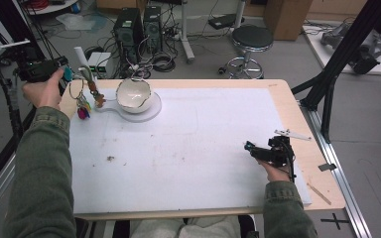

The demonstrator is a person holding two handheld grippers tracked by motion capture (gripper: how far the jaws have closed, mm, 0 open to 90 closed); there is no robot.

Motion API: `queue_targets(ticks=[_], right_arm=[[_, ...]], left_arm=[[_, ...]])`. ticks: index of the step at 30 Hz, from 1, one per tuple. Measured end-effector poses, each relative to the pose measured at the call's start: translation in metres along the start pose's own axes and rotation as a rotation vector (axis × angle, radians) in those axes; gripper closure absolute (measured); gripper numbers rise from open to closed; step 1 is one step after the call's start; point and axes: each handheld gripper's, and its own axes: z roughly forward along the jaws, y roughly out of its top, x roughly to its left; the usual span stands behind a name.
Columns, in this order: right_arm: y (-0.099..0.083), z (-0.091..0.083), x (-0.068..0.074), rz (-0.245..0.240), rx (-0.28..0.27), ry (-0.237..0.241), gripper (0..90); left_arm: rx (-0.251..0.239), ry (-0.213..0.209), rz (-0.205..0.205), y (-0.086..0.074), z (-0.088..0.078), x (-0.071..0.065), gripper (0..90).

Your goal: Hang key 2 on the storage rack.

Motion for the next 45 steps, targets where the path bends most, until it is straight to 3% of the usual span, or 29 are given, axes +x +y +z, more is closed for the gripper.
queue_targets(ticks=[6,11,12,14,17,23,25,29,38,45], right_arm=[[0.001,0.001,0.001,-0.002,-0.001,0.001,1.0],[0.001,0.000,0.001,0.004,-0.001,0.003,1.0],[0.001,0.001,0.000,0.000,-0.004,0.002,1.0],[0.001,0.000,0.000,0.000,-0.004,0.002,1.0],[0.001,0.000,0.000,0.005,-0.004,0.000,1.0],[0.001,0.000,0.000,0.007,-0.007,-0.001,1.0],[0.001,0.000,0.000,0.007,-0.007,0.000,1.0],[0.001,0.000,0.000,0.009,-0.006,-0.001,1.0],[0.001,-0.001,0.000,0.004,-0.010,-0.007,1.0],[0.001,0.000,0.001,0.002,-0.009,-0.006,1.0]], left_arm=[[0.052,-0.010,0.020,-0.004,0.006,-0.002,89.5],[0.046,-0.021,0.004,-0.004,0.007,-0.002,87.0],[0.046,-0.021,0.001,-0.004,0.006,-0.002,83.4],[0.047,-0.041,-0.023,-0.003,0.005,0.001,68.1],[0.037,-0.060,-0.024,-0.002,0.002,-0.001,55.1],[0.023,-0.044,-0.025,-0.001,-0.004,-0.004,29.4],[0.030,-0.051,-0.039,-0.003,-0.004,-0.003,15.7],[0.031,-0.024,-0.043,-0.009,-0.005,0.000,1.9],[0.015,-0.007,-0.023,-0.024,-0.018,0.009,1.6],[0.012,0.011,0.015,-0.035,-0.020,0.006,1.6]])
